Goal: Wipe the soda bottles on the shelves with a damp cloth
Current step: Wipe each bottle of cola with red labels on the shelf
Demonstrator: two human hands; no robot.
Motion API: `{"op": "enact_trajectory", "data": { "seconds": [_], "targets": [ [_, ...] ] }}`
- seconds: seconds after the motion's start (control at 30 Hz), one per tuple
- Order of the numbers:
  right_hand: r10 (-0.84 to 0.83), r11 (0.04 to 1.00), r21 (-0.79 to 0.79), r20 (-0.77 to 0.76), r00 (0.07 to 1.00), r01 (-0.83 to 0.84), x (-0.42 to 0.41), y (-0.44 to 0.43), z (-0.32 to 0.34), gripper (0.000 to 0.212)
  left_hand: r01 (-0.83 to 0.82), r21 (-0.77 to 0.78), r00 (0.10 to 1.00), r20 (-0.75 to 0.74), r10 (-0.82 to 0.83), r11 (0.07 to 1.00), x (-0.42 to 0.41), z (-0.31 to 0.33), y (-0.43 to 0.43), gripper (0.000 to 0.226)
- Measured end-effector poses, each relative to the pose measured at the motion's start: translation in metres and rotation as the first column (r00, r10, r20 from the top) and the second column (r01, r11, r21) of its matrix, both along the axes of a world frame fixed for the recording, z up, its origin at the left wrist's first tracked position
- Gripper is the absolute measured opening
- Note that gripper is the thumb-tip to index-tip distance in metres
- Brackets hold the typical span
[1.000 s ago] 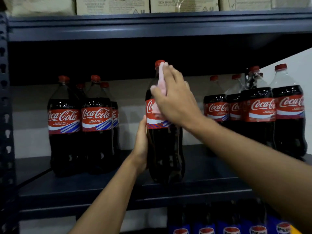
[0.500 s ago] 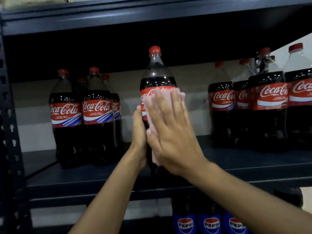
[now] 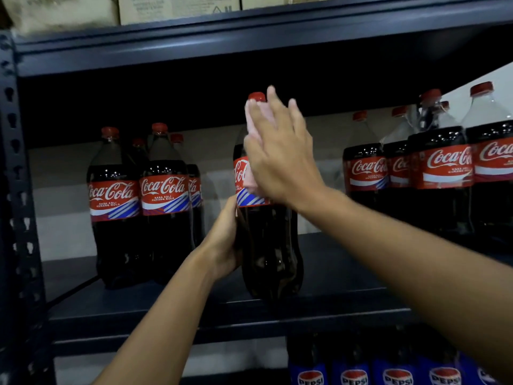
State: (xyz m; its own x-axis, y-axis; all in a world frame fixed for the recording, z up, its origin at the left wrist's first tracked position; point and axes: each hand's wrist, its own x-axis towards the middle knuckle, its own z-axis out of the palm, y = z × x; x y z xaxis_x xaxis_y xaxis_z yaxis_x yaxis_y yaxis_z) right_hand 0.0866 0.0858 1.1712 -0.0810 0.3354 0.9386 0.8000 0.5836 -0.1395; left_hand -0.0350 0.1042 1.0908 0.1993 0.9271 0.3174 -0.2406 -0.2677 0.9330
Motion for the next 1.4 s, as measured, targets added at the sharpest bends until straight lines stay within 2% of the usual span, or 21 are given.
{"op": "enact_trajectory", "data": {
  "seconds": [0.07, 0.2, 0.3, 0.37, 0.43, 0.5, 0.6, 0.73, 0.8, 0.9, 1.0, 1.13, 1.27, 1.33, 1.4],
  "targets": [
    [0.073, 0.997, -0.031, -0.044, 0.996, -0.075, 0.000, -0.001, 0.016, 0.057, -0.048, -0.005, 0.999, -0.007, 0.048, 0.999, -0.002, 0.002, -0.004, 0.061],
    [0.142, 0.989, 0.049, -0.018, 0.990, -0.141, -0.002, -0.004, 0.004, 0.059, -0.117, 0.049, 0.986, 0.127, 0.110, 0.992, 0.013, -0.003, -0.014, 0.072],
    [0.071, 0.977, 0.195, 0.059, 0.996, -0.081, -0.002, -0.004, -0.035, 0.066, -0.159, 0.094, 0.967, 0.215, 0.136, 0.983, 0.022, -0.008, -0.009, 0.067],
    [-0.026, 0.968, 0.249, 0.123, 0.992, -0.005, -0.002, -0.003, -0.074, 0.068, -0.174, 0.131, 0.968, 0.206, 0.145, 0.976, 0.023, -0.010, -0.003, 0.063],
    [-0.073, 0.967, 0.253, 0.176, 0.982, 0.027, 0.000, -0.005, -0.115, 0.067, -0.136, 0.167, 0.976, 0.193, 0.103, 0.976, 0.020, -0.009, 0.000, 0.060],
    [-0.092, 0.976, 0.214, 0.275, 0.957, 0.032, 0.005, -0.008, -0.149, 0.068, -0.066, 0.140, 0.980, 0.195, 0.038, 0.988, 0.017, -0.009, 0.005, 0.059],
    [-0.120, 0.980, 0.192, 0.396, 0.911, 0.045, 0.015, -0.008, -0.156, 0.070, -0.018, 0.089, 0.986, 0.170, 0.002, 0.996, 0.011, -0.009, 0.009, 0.066],
    [-0.035, 0.976, 0.217, 0.237, 0.971, -0.018, 0.011, 0.004, -0.096, 0.065, -0.007, 0.033, 0.999, 0.047, 0.006, 0.999, 0.009, -0.007, 0.002, 0.066],
    [0.023, 0.990, 0.134, 0.151, 0.988, -0.044, 0.013, 0.008, -0.056, 0.068, -0.010, -0.010, 1.000, 0.014, 0.010, 1.000, 0.008, -0.005, 0.002, 0.064],
    [0.173, 0.985, 0.002, 0.032, 0.984, -0.174, 0.017, 0.008, -0.008, 0.069, -0.018, -0.015, 1.000, -0.013, 0.018, 1.000, -0.002, -0.003, 0.001, 0.082],
    [0.212, 0.977, -0.014, 0.021, 0.977, -0.212, 0.016, 0.007, 0.010, 0.062, -0.059, 0.033, 0.998, 0.011, 0.059, 0.998, 0.005, -0.007, -0.014, 0.083],
    [0.150, 0.986, 0.069, 0.038, 0.988, -0.153, 0.010, 0.006, -0.013, 0.063, -0.160, 0.127, 0.984, 0.097, 0.149, 0.979, 0.028, -0.017, -0.014, 0.074],
    [-0.005, 0.966, 0.253, 0.185, 0.983, -0.043, 0.008, 0.009, -0.069, 0.063, -0.144, 0.158, 0.982, 0.148, 0.121, 0.977, 0.024, -0.017, -0.002, 0.066],
    [-0.035, 0.961, 0.275, 0.225, 0.974, -0.029, 0.004, 0.010, -0.106, 0.065, -0.111, 0.186, 0.986, 0.141, 0.086, 0.976, 0.019, -0.020, 0.001, 0.069],
    [-0.107, 0.962, 0.271, 0.292, 0.950, 0.025, 0.001, 0.006, -0.142, 0.076, -0.049, 0.158, 0.986, 0.166, 0.022, 0.986, 0.014, -0.021, 0.005, 0.075]
  ]
}}
